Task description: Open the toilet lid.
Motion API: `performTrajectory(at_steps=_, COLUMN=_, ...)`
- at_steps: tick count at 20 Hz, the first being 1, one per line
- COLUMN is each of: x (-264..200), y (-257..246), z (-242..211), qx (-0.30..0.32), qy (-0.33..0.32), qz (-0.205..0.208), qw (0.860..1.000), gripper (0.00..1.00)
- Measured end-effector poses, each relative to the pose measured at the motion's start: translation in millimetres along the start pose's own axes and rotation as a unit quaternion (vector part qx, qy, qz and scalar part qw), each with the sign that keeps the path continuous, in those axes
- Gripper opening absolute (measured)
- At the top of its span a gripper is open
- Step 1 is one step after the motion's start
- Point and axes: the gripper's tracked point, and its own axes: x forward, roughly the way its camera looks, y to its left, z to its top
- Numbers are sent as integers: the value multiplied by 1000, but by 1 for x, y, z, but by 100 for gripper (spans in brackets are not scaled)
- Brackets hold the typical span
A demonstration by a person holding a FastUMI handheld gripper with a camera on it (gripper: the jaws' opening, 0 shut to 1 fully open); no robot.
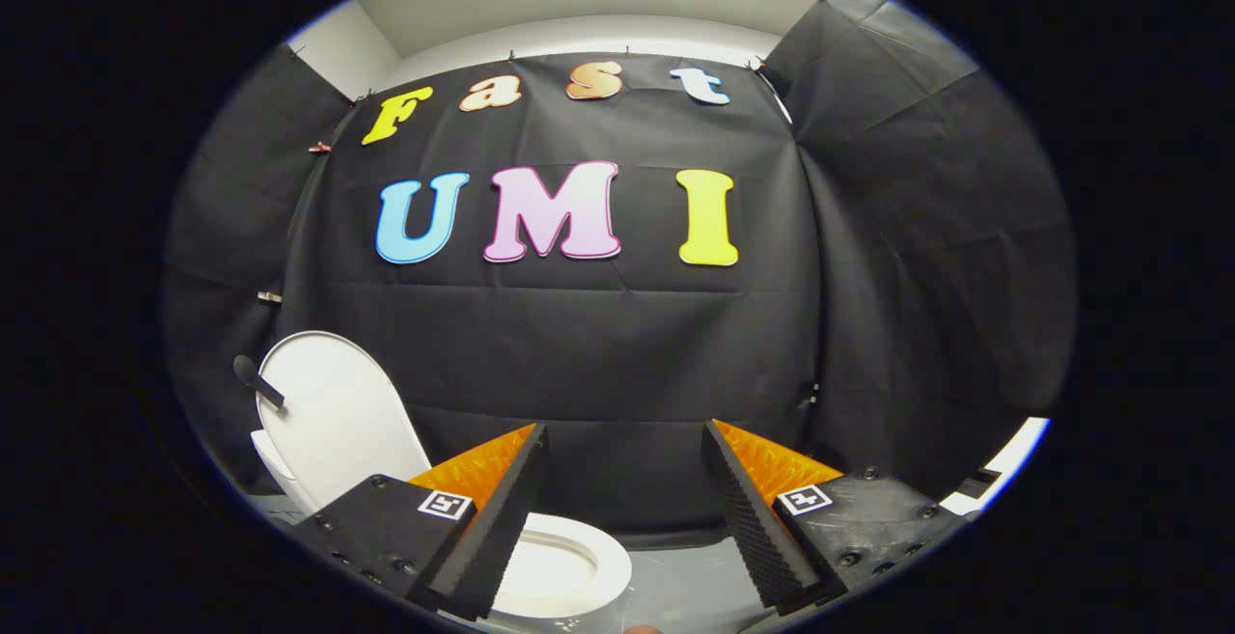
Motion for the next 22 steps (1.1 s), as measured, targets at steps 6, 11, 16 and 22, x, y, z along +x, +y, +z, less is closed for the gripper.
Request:
performTrajectory(at_steps=6, x=-7, y=-19, z=-8, qx=-33, qy=-7, qz=0, qw=999, gripper=99)
performTrajectory(at_steps=11, x=-15, y=-38, z=10, qx=-37, qy=-43, qz=-4, qw=998, gripper=97)
performTrajectory(at_steps=16, x=-15, y=-37, z=6, qx=-59, qy=-43, qz=-6, qw=997, gripper=97)
performTrajectory(at_steps=22, x=-20, y=-27, z=16, qx=-75, qy=-66, qz=2, qw=995, gripper=99)
